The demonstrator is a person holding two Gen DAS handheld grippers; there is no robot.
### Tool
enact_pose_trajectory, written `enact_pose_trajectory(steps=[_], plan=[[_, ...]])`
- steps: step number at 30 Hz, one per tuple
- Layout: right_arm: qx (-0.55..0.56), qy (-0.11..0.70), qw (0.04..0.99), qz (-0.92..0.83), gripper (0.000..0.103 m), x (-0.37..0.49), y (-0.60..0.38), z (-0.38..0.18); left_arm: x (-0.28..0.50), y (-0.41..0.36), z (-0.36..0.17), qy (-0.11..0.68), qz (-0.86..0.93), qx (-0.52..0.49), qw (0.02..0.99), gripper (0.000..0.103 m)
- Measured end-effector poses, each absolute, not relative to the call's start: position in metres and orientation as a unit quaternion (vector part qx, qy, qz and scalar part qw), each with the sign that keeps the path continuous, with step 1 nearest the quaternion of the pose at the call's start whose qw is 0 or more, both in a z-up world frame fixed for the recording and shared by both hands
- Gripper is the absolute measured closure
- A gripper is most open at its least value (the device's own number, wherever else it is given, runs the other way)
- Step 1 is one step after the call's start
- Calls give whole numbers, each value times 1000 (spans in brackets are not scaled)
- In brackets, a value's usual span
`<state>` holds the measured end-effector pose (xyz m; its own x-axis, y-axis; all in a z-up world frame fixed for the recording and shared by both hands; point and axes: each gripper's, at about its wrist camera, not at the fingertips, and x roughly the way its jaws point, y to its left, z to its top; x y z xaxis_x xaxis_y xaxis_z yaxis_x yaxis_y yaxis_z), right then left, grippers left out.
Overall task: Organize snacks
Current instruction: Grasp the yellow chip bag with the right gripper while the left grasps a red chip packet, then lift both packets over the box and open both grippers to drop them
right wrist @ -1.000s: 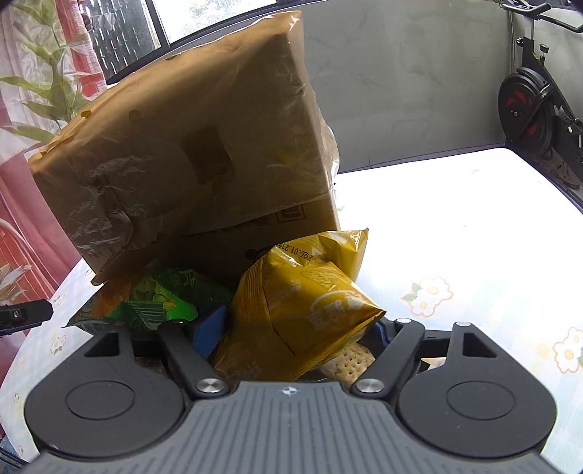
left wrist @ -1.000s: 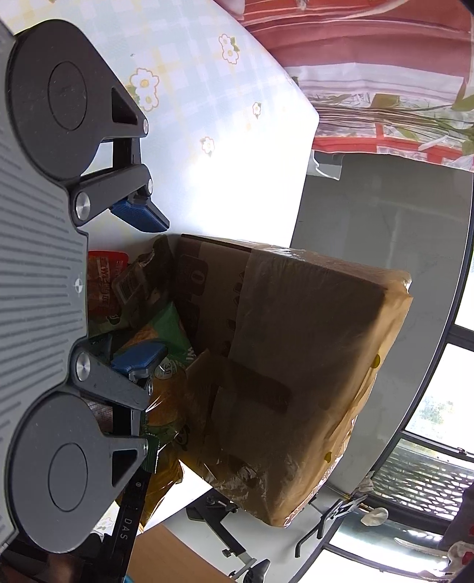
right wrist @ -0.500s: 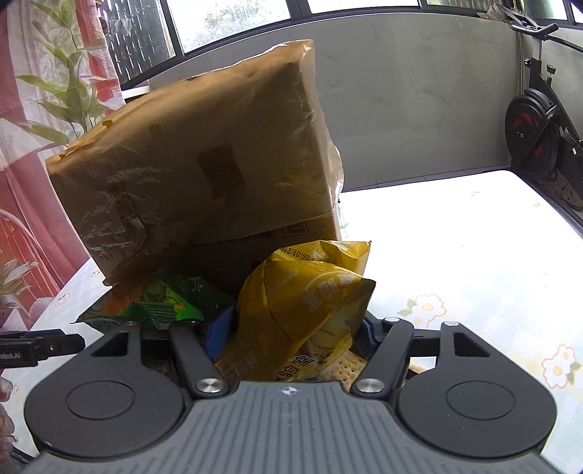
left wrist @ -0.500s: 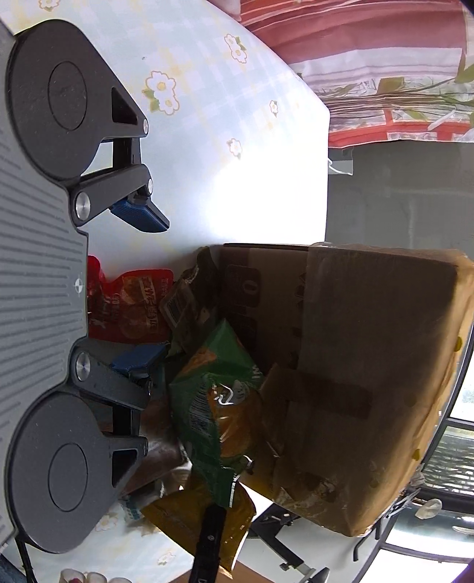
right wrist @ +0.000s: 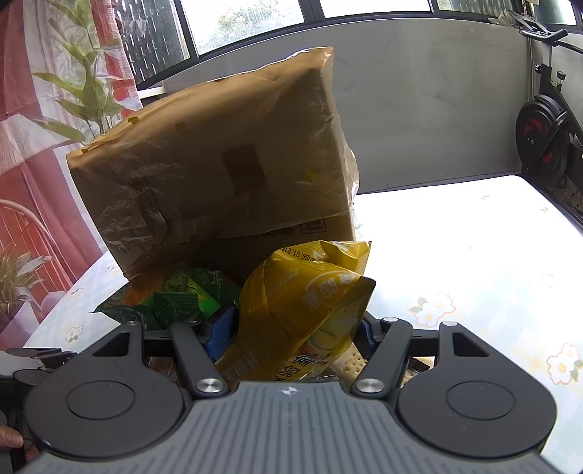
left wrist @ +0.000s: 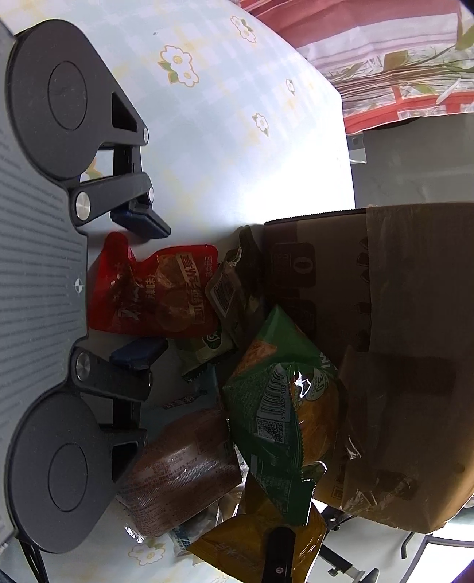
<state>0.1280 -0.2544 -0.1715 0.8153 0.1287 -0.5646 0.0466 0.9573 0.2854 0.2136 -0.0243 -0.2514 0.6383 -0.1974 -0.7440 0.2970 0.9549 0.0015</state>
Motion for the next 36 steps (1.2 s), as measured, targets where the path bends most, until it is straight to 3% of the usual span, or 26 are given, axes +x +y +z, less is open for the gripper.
enact_pose_trajectory(steps=[8,21,36], plan=[[148,293,944,21,37,123,-255,-167,204,-14,-230,384,-142,33,912,52],[142,224,963,42,37,109,-245,-120,190,15,-131,262,-129,1,956,52],[126,106,984,63,37,109,-253,-44,219,-34,-43,165,-194,30,967,52]])
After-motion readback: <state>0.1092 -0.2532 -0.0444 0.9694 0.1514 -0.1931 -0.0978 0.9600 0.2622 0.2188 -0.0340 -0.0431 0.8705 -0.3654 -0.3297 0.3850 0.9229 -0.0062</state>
